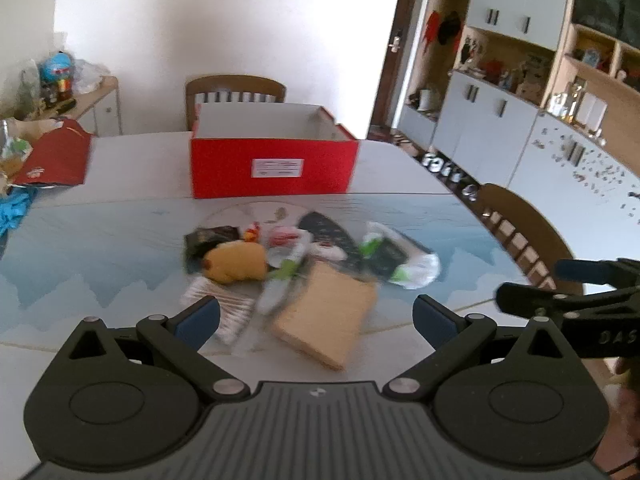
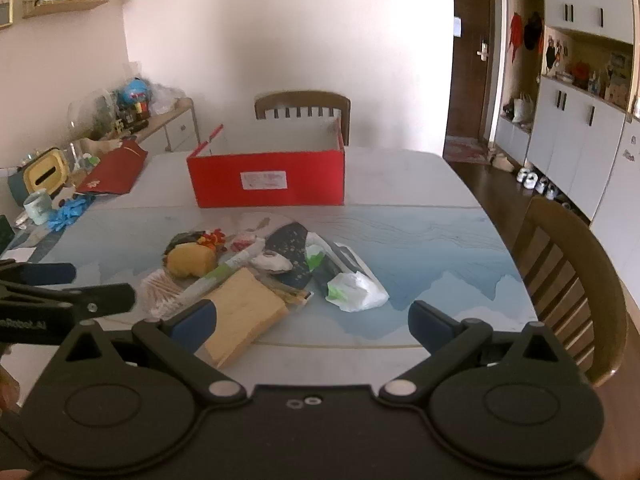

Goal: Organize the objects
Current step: 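Close left gripper on cotton swab bundle while right gripper grasps white bagged package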

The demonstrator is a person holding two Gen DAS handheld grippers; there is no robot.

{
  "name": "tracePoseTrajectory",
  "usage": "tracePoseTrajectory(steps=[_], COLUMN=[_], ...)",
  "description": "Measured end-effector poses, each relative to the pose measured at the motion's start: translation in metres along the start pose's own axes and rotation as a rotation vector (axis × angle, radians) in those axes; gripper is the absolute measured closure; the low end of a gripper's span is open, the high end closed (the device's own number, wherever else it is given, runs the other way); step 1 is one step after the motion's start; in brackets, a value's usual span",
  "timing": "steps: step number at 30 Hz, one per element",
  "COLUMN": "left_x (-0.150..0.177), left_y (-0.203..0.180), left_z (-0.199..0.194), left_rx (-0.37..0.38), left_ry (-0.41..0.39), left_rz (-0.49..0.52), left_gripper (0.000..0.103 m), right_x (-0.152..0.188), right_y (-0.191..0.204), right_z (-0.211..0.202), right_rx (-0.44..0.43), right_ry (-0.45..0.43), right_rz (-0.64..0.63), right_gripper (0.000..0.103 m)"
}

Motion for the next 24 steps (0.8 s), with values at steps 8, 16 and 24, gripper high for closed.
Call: tracePoseTrajectory(steps=[8,16,24], left_x=[0.002,0.019,0.036], left_y=[0.044,0.067,0.076], left_z=[0.052,0.113,0.151], left_rx=[-0.075,-0.072,-0.055], left_ry=[0.016,0.085,0.16], left_rz=[0.077,0.212,0.299], left_gripper=[0.0,0.0,0.0], right_x=[-0.002,-0.005,-0.012], right_y=[-0.018,-0.039,-0.05], right_z=[0.043,0.085,0.123], right_rx=[0.05,0.088,0.091], right_ry=[0.051,0.111,0.17], right_rz=[-0.035,-0.044,-0.056], right_gripper=[0.001,0.002,0.009])
Point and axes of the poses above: each gripper's, at about its wrist camera, not at the fingertips, and z roughly the way its jaws point, y to its left, x to its underside, the point moved 10 cm from there along z, roughly the way its jaws point, and after that the axes turned 7 degrees about -x, right-handed, at the moved point
